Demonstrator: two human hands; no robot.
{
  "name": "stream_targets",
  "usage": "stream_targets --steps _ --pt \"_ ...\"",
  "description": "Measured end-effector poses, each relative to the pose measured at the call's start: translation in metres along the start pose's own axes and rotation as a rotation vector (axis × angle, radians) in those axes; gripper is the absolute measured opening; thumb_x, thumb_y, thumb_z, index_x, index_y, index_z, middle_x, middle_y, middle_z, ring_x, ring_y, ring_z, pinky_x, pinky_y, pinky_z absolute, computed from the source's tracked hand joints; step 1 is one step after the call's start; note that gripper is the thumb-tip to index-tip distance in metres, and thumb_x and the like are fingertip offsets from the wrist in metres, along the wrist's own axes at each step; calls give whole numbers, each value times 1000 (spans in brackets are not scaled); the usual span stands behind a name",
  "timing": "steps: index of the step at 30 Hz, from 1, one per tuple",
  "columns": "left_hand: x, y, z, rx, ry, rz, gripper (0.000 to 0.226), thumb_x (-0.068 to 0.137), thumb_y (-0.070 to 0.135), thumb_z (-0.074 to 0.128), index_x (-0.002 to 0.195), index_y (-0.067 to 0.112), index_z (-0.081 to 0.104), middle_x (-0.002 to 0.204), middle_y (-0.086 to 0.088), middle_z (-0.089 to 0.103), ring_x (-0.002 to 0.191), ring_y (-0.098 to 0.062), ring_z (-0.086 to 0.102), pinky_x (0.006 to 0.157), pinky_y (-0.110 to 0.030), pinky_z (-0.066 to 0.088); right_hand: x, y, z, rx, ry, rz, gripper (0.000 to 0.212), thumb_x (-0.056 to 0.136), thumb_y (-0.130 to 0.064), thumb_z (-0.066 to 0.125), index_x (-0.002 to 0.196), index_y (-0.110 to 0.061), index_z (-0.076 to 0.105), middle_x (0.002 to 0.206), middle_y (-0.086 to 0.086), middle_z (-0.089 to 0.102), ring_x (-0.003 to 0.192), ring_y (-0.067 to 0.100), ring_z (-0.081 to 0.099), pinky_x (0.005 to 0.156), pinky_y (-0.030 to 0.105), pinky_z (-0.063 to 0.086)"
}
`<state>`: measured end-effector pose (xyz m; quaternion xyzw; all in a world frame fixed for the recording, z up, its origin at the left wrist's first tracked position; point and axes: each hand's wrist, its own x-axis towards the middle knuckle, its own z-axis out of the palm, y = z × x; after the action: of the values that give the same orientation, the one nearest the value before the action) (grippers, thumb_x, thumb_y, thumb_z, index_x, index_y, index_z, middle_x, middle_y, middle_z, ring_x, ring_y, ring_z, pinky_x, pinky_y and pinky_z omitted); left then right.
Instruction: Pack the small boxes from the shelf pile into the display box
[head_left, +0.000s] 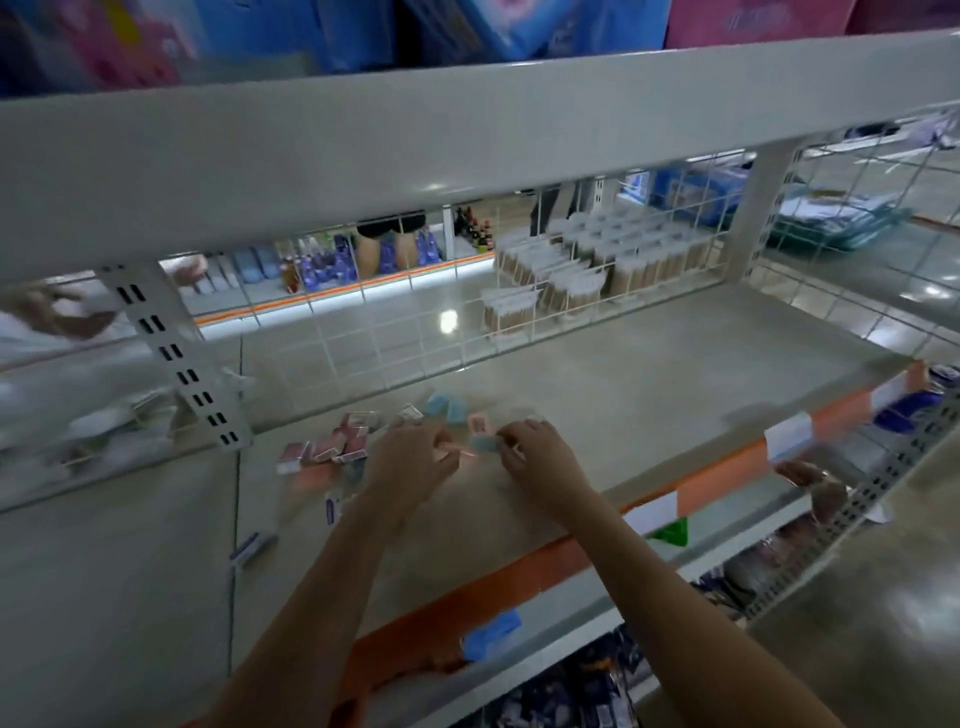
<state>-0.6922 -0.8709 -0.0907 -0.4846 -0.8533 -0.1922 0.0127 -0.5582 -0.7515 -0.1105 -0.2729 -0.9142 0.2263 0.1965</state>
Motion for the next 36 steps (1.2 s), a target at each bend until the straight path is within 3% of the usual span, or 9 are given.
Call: stream_targets --steps 6,9,14,17,19,26,28,32,36 --pt "-30 -13 -25 -445 43 -199 18 91 27 57 79 15 62 68 0 61 63 -14 60 57 -25 45 -8 -24 -13 448 -90 150 20 95 -17 50 102 -5 65 85 3 62 76 13 54 63 21 38" --pt "-52 -27 -35 -611 116 -306 21 93 19 56 76 10 65 56 12 56 48 7 54 47 -7 37 -13 -46 -11 747 -197 247 17 96 -13 47 97 -10 64 75 2 58 65 10 50 60 20 39" --pt "-105 -61 -60 -677 284 -510 28 92 26 57 64 28 61 42 20 54 41 9 46 42 -7 31 -19 -100 8 902 -349 236 22 95 -7 46 84 -16 62 69 4 53 60 12 47 59 22 38" --pt "-142 -81 -83 -676 337 -596 27 92 26 56 65 26 61 40 18 53 40 8 46 42 -9 31 -28 -142 21 941 -438 202 17 95 -6 46 93 -3 63 68 6 51 59 13 45 57 22 37" --pt "-172 -96 -102 -666 377 -632 30 92 23 56 63 25 60 37 18 50 37 5 43 41 -11 29 -39 -174 31 965 -511 153 17 96 -6 45 92 -8 62 70 4 51 61 11 46 59 21 38" --pt "-296 -152 -167 -603 484 -712 19 93 11 54 79 4 65 51 14 51 41 9 45 44 -10 31 -88 -305 75 938 -680 -24 16 97 -3 41 103 -1 56 69 5 49 59 12 43 56 21 36" --pt "-335 -170 -187 -551 489 -751 24 93 13 55 70 13 61 42 15 48 40 9 44 43 -10 30 -106 -343 94 953 -716 -73 15 96 -4 43 101 -2 57 69 4 51 59 13 44 57 22 37" --pt "-415 -207 -226 -481 539 -828 26 92 15 56 67 19 63 53 13 54 49 5 46 50 -11 33 -145 -419 138 985 -788 -116 18 95 -1 43 88 -7 59 67 5 51 57 14 44 54 20 38" --pt "-488 -246 -261 -436 550 -901 22 93 20 53 87 8 71 81 -10 69 73 -12 59 70 -30 43 -182 -493 176 981 -845 -131 24 95 -1 43 78 -11 57 65 7 50 55 14 42 53 23 35"
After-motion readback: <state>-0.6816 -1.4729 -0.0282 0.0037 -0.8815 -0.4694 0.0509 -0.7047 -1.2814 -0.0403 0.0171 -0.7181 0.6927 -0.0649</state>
